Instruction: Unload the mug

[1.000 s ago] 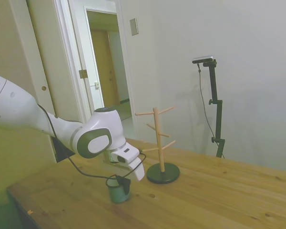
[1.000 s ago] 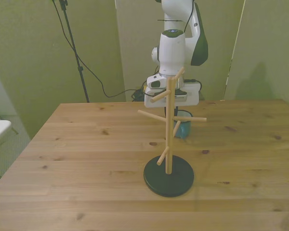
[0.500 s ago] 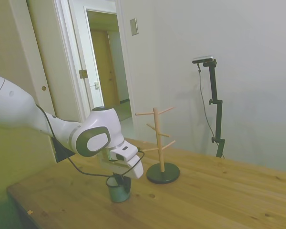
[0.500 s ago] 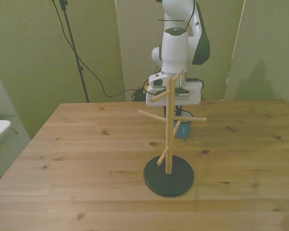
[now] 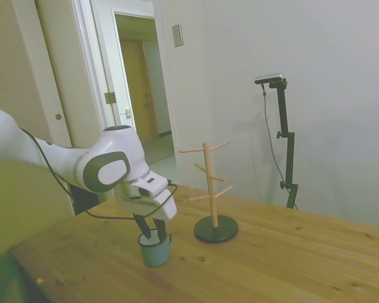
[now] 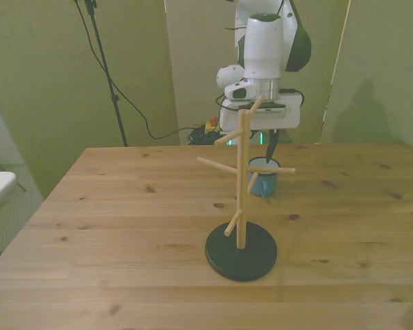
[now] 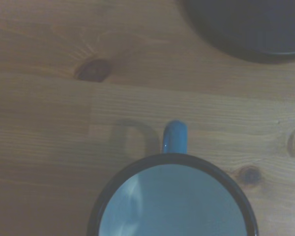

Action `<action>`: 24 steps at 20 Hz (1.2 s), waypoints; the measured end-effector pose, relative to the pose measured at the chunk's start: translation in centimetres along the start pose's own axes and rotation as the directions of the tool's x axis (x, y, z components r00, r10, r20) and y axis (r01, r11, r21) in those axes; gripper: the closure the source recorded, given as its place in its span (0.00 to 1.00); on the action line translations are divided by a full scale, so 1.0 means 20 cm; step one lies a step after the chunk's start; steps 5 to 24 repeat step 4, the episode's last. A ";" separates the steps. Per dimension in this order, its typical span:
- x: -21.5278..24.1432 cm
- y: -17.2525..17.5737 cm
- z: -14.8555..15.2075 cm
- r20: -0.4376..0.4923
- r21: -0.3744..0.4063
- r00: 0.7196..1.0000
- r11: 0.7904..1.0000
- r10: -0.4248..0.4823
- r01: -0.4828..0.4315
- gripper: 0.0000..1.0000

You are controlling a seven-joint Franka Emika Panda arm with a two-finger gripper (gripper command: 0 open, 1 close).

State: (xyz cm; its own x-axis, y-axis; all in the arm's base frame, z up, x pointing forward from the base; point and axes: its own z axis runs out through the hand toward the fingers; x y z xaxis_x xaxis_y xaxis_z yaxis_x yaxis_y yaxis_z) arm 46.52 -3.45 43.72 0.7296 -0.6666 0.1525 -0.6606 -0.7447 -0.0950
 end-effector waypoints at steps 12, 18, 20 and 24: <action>-0.06 0.02 -0.14 0.012 -0.003 1.000 1.000 0.000 0.000 0.00; -0.06 0.02 -0.14 0.012 -0.003 1.000 1.000 0.000 0.000 0.00; -0.06 0.02 -0.14 0.012 -0.003 1.000 1.000 0.000 0.000 0.00; -0.06 0.02 -0.14 0.012 -0.003 1.000 1.000 0.000 0.000 0.00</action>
